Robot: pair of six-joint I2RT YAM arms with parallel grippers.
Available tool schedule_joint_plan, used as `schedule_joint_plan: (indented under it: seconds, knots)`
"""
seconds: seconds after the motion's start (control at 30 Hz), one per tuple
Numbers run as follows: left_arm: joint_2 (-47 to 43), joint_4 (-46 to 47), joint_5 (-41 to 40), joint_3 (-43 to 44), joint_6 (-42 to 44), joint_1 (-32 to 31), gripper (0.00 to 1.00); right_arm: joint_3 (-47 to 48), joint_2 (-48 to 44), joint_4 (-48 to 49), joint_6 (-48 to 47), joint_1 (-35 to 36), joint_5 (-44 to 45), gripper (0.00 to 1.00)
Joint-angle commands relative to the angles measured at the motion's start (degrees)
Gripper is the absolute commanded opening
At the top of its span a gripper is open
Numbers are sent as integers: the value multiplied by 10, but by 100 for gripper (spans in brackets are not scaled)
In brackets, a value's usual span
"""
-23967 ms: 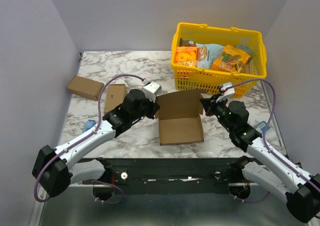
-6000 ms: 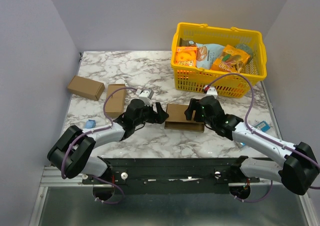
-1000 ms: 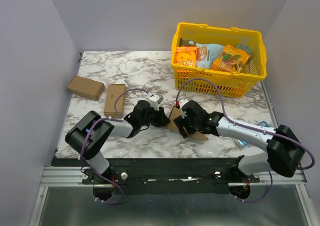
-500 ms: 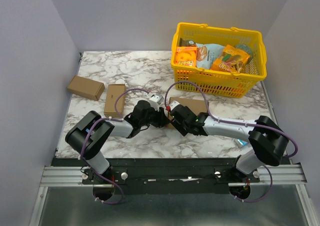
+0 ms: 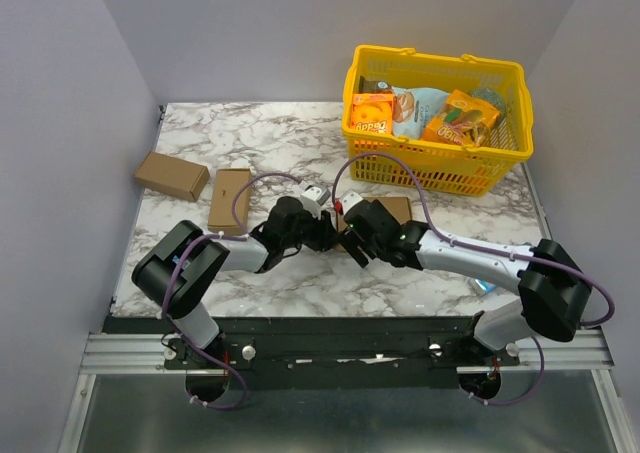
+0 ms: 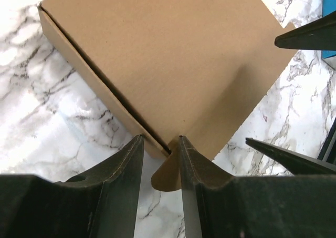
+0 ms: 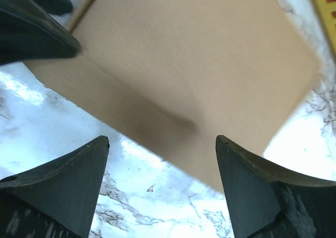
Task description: Fold the paper box
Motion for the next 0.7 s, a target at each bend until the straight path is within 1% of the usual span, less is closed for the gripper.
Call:
schedule_joint_plan:
  seconds: [0.0,0.1,0.13,0.27,0.3,0.37,0.4,0.53,0.67]
  knots:
    - [15,-24,1,36,28,-1,41,33,-31,-2,-11,-10,-14,90]
    - [23,-33,0,50,41,1,41,37,-45,6,-47,-25,-55,89]
    - [25,-35,0,52,45,3,41,39,-42,6,-60,-33,-83,89]
    - [40,-34,9,73,50,10,41,26,-22,28,-126,-53,-110,83]
    - [47,-35,10,82,49,13,41,18,-20,48,-137,-59,-116,81]
    - [56,-37,15,91,51,17,41,-7,-22,72,-165,-70,-136,81]
    - [64,-37,18,97,51,17,41,-14,-24,92,-173,-73,-142,80]
    - [80,-35,25,113,52,24,38,-34,-26,121,-190,-89,-156,76]
    - [94,-30,34,125,50,28,36,-31,-9,125,-200,-95,-166,74]
